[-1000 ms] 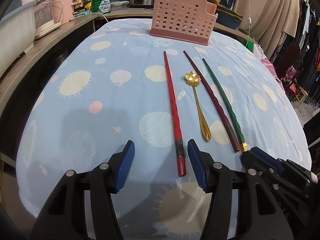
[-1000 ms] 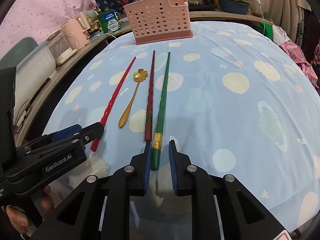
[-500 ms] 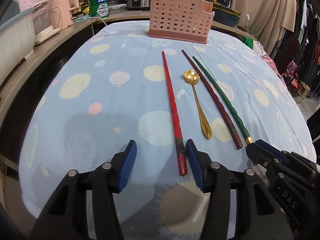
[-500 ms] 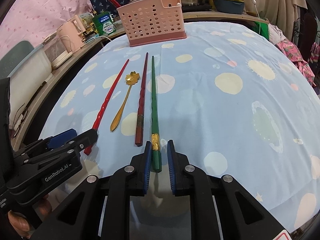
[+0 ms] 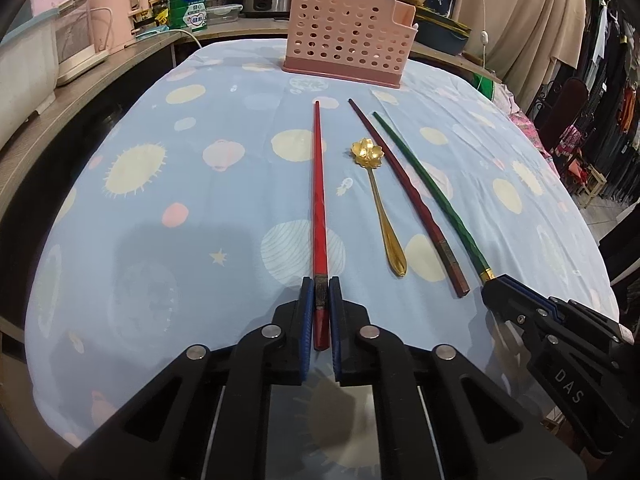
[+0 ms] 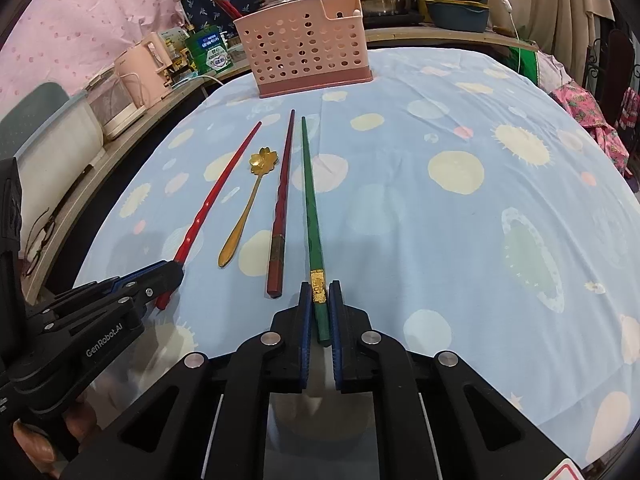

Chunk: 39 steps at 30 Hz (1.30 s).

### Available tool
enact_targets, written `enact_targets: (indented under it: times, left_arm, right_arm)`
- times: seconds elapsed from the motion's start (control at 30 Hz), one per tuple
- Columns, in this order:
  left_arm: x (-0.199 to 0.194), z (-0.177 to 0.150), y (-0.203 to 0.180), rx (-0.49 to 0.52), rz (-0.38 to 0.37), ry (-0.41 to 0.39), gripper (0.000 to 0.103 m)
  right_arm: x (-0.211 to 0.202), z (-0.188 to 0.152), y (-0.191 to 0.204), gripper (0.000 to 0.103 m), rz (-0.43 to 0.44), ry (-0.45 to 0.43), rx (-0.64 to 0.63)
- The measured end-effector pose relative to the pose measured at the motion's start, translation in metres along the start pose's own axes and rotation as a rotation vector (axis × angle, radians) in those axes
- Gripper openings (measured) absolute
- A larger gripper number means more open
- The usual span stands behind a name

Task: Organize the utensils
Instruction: 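Grasp a red chopstick with the left tool while the right tool grasps the green chopstick, then carry both held chopsticks up into the pink holder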

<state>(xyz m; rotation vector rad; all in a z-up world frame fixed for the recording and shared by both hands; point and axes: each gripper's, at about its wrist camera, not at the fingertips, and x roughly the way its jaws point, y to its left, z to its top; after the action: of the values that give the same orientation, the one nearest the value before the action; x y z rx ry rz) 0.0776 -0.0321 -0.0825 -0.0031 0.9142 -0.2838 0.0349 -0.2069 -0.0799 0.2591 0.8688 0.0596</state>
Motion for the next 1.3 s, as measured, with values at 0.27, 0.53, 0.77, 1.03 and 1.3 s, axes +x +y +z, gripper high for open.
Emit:
enact_targets:
  times: [0.27, 0.53, 0.77, 1.03, 1.3]
  left_arm:
    - [-0.010, 0.004, 0.003, -0.017, -0.009, -0.016, 0.007]
    - [-0.033, 0.017, 0.009, -0.035, -0.014, -0.066, 0.007]
    - [-0.055, 0.035, 0.015, -0.064, -0.032, -0.116, 0.007]
    - [-0.080, 0.064, 0.024, -0.090, -0.035, -0.194, 0.007]
    - [-0.098, 0.100, 0.042, -0.129, -0.042, -0.270, 0.007]
  right_arm:
    - [-0.009, 0.005, -0.003, 0.007, 0.004, -0.026, 0.011]
    - [-0.024, 0.013, -0.007, 0.007, 0.024, -0.067, 0.033]
    - [-0.048, 0.030, -0.014, 0.007, 0.048, -0.137, 0.070]
    - [-0.079, 0.064, -0.029, 0.007, 0.072, -0.242, 0.127]
    - [-0.105, 0.106, -0.043, 0.007, 0.084, -0.349, 0.166]
